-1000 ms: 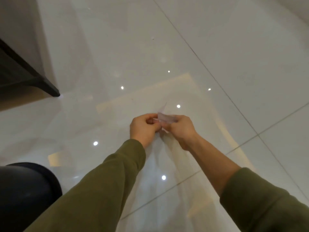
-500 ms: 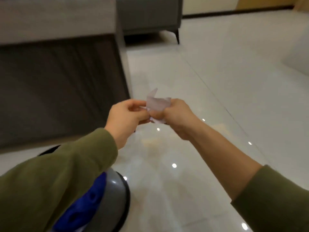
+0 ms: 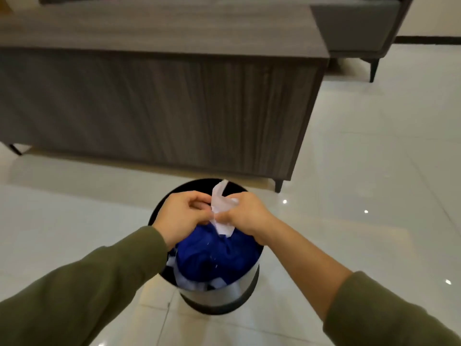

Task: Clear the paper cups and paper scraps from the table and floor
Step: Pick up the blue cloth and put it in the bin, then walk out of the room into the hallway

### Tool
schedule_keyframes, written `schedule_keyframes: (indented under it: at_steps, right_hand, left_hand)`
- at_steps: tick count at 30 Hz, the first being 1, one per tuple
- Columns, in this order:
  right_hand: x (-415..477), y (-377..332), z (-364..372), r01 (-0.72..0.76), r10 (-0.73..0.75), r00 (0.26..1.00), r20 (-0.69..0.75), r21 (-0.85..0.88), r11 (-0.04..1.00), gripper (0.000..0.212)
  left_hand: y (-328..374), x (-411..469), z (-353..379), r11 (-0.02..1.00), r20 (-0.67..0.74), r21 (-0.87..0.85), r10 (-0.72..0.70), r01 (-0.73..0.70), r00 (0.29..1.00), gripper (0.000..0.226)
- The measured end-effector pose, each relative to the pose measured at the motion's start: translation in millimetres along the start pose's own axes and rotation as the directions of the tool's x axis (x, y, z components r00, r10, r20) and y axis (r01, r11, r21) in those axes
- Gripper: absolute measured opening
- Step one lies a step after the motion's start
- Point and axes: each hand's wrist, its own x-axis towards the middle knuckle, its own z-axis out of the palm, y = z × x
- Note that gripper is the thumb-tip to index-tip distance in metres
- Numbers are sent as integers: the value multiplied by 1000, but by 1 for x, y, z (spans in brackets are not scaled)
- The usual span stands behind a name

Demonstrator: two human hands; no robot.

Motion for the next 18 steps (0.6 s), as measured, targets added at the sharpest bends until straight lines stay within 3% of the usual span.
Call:
schedule_keyframes:
  at_steps: [2, 4, 5, 7, 8, 10, 12, 13, 15, 18]
  right_hand:
    - [5, 5, 0, 25, -14, 998, 64, -183, 983, 38]
    - [8, 5, -10, 81, -56, 995, 86, -318, 944, 48]
    - [9, 4, -18, 115, -103, 993, 54, -331, 937, 48]
    - [7, 5, -36, 175, -216, 973, -83, -352, 920, 25]
    - [6, 8, -45, 174, -258, 953, -159, -411, 895, 9]
    - [3, 18, -59, 88, -251, 937, -241, -535, 840, 18]
    - [0, 30, -64, -64, -66, 978, -200, -580, 812, 35]
    - [-1, 35, -64, -127, 32, 985, -169, -583, 802, 42]
    - [-2, 39, -65, -175, 114, 983, -144, -542, 822, 49]
    - [-6, 32, -68, -206, 154, 976, -153, -436, 876, 47]
  left_hand:
    - [-9, 0, -4, 955, 9, 297, 19, -21, 1000, 31]
    - [-15, -1, -10, 851, -54, 518, 140, -92, 989, 37]
    - [-17, -3, -15, 809, -110, 575, 221, -120, 969, 39]
    - [-22, -2, -27, 775, -247, 627, 289, -75, 925, 45]
    - [-26, -1, -35, 774, -305, 633, 229, 17, 924, 49]
    - [-34, 0, -48, 710, -314, 660, -35, 245, 949, 54]
    - [-42, -3, -57, 661, -214, 656, -301, 365, 929, 40]
    - [-45, -5, -59, 708, -143, 580, -399, 403, 906, 33]
    - [-48, -7, -60, 791, -29, 405, -489, 457, 872, 22]
    - [-42, -9, -60, 830, -21, 267, -503, 489, 864, 18]
